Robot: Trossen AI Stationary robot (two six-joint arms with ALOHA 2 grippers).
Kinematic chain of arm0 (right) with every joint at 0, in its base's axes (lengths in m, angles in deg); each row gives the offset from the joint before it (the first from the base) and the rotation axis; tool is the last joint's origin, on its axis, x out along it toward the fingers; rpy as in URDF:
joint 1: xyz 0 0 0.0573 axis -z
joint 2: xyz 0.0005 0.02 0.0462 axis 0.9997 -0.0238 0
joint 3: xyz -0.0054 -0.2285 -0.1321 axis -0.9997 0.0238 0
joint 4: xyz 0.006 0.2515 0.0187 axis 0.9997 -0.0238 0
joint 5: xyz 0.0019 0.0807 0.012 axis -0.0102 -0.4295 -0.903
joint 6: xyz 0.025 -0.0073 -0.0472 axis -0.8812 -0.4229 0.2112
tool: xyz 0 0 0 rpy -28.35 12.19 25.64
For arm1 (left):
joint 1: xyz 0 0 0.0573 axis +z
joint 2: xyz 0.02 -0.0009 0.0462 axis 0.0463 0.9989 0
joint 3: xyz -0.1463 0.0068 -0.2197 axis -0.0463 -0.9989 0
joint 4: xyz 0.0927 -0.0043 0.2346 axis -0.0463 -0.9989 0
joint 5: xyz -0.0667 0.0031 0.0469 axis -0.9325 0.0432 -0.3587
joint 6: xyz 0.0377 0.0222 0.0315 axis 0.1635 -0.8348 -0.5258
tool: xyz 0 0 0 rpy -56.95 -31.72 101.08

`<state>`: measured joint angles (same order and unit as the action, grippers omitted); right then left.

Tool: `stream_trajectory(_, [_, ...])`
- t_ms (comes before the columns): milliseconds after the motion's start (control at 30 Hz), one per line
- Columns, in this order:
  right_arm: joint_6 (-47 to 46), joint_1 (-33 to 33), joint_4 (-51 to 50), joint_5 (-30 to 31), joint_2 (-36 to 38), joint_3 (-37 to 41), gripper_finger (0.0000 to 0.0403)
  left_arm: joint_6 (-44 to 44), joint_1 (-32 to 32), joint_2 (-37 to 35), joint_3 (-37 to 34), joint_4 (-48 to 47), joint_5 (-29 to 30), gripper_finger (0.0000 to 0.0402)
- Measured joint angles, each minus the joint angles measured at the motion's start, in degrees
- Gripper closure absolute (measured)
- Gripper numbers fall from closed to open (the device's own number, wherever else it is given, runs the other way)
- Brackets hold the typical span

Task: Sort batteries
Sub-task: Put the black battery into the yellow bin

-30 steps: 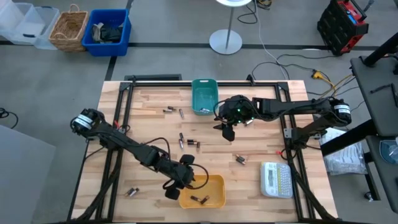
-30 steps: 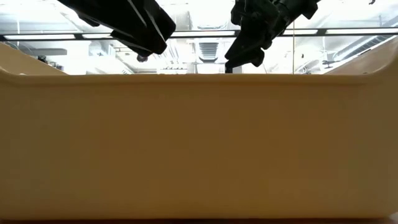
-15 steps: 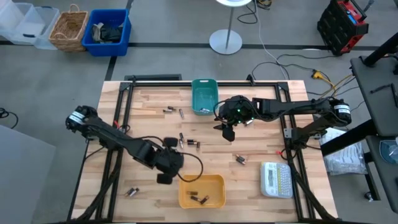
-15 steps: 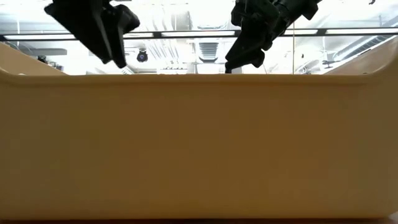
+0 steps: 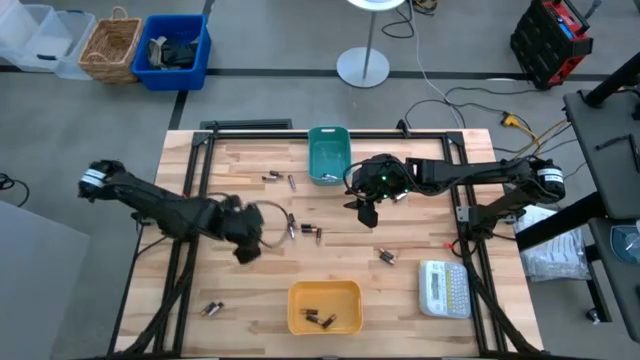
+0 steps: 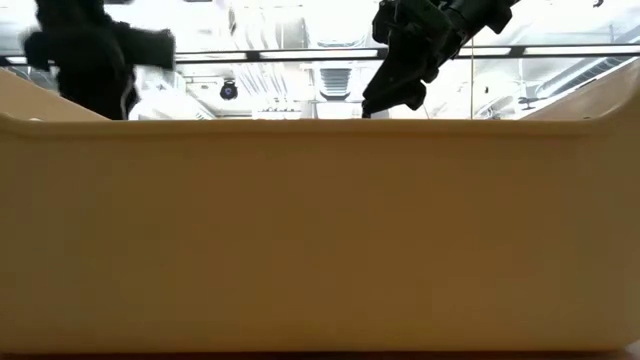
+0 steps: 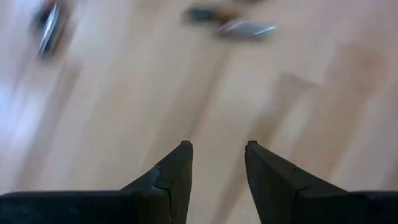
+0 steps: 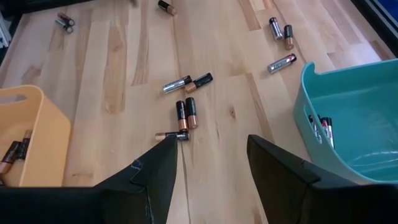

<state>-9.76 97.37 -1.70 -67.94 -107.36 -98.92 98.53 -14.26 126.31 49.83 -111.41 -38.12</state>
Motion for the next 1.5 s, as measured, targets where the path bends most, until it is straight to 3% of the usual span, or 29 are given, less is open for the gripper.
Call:
stream_trajectory(200, [-0.10, 0.00, 0.40, 0.02, 0.00, 0.08, 0.0216, 13.04, 7.64, -9.09, -12.67, -0.55, -5.36, 0.0274])
stream_trajectory(367, [-0.10, 0.00, 0.70, 0.01, 0.00, 0.17, 0.0216, 14.85, 11.23, -11.20, -18.17, -0.52, -9.24, 0.0274])
stream_trajectory(933, [0.00, 0.04, 1.25, 0.02, 0.00, 0.62, 0.0216, 6.03, 11.35, -8.97, -21.49, 0.14, -11.30, 0.0274])
stream_trajectory(1133, [-0.10, 0.04, 1.47, 0.02, 0.00, 0.96, 0.0216, 3.15, 11.35, -8.58, -23.62, 4.29, -13.58, 0.0274])
stream_trajectory(1500, [-0.74, 0.04, 1.67, 0.01, -0.01, 1.43, 0.0216, 2.09, 11.35, -8.69, -25.17, 6.64, -13.85, 0.0282])
